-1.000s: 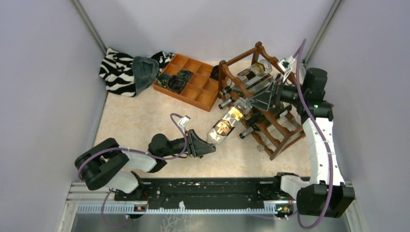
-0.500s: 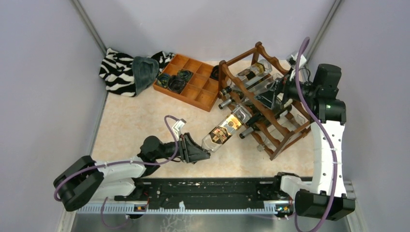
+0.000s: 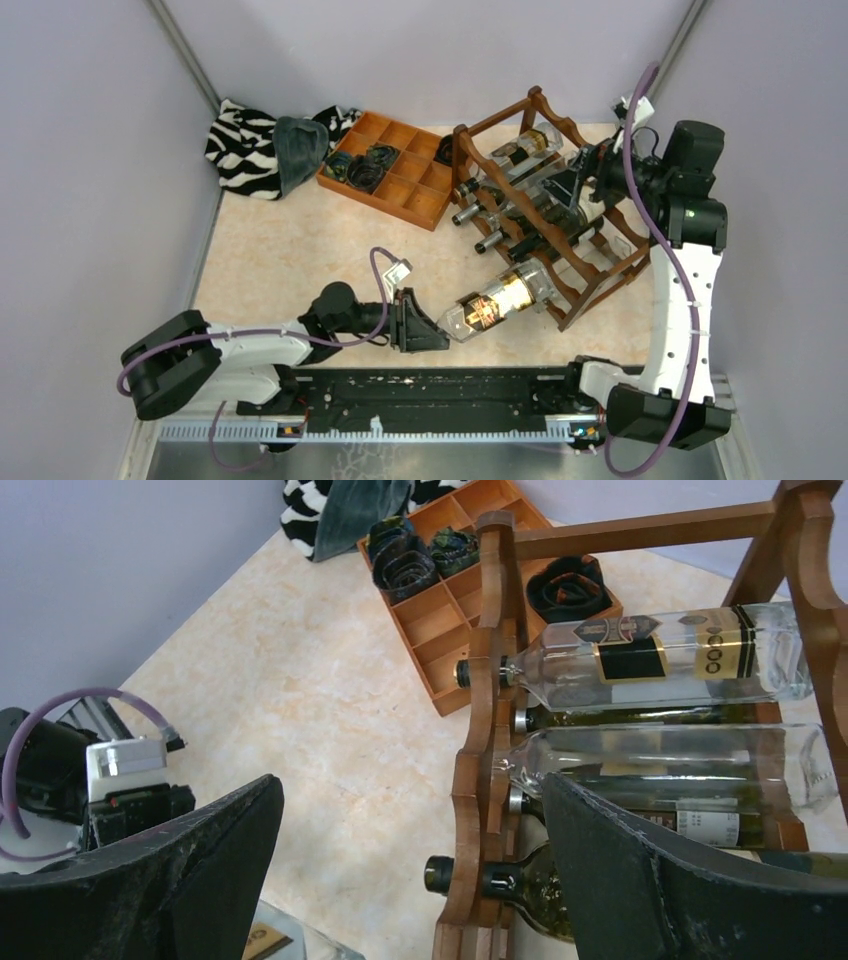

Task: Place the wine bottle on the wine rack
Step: Place the wine bottle in the wine rack.

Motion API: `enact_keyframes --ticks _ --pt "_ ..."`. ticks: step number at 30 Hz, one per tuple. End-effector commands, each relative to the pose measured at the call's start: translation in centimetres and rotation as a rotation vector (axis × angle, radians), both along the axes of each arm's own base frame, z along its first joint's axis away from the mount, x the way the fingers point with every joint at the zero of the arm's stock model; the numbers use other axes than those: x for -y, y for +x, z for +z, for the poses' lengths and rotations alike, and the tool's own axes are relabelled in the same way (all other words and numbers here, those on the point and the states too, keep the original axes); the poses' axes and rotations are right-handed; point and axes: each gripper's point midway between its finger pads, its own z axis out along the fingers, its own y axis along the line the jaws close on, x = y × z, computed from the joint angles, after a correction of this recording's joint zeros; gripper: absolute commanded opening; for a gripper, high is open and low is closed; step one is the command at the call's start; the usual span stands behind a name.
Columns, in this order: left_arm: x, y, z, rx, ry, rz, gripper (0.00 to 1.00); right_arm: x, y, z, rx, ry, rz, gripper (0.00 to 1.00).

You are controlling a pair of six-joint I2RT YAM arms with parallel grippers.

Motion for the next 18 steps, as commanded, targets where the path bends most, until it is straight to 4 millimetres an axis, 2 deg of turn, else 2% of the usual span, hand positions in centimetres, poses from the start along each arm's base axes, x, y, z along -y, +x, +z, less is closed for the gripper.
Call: enact_keyframes --ticks 1,14,18 --pt "1.5 0.4 6.8 0.193 -0.227 0.003 0.00 0.6 0.4 1.5 0.045 0.029 -0.011 0.98" --pt "3.3 1.2 6.6 0.179 -0.223 0.029 0.00 0.7 0.4 1.2 0.036 0.050 -0.007 0.98" --pt "3.9 1.7 4.7 0.108 -0.141 0.037 0.00 0.6 0.2 0.7 0.021 0.062 0.006 0.98"
